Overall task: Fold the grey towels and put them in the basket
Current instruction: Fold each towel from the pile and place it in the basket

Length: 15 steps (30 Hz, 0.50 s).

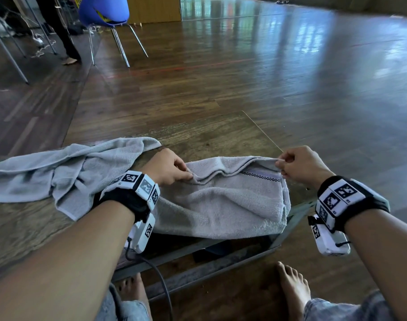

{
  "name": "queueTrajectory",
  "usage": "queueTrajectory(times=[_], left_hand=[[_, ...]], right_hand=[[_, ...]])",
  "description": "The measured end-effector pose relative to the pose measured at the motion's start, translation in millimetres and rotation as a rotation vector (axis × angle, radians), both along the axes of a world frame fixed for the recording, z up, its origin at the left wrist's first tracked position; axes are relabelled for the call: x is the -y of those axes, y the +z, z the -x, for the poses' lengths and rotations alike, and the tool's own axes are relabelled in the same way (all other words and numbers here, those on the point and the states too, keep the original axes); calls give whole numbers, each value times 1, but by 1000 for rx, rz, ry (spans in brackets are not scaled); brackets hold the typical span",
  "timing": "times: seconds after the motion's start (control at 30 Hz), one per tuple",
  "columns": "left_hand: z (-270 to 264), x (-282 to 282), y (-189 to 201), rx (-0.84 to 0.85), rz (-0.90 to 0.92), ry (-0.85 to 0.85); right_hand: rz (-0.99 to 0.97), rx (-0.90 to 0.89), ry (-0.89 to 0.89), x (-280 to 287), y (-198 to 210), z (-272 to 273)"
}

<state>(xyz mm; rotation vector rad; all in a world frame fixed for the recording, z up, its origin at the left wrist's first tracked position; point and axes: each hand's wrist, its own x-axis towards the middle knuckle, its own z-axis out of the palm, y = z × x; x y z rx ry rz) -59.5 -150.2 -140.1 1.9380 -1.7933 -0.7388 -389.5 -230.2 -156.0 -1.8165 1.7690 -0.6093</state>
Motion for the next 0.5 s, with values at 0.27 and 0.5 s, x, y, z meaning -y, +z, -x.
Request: queueTrajectory(times=[0.27, 0.5], left_hand=[[3, -3, 0, 29, 7, -95], [-1, -3, 0, 16, 15, -129]], right_hand=[[-20, -12, 13, -2, 1, -2], [-24, -21, 17, -4, 1, -2]])
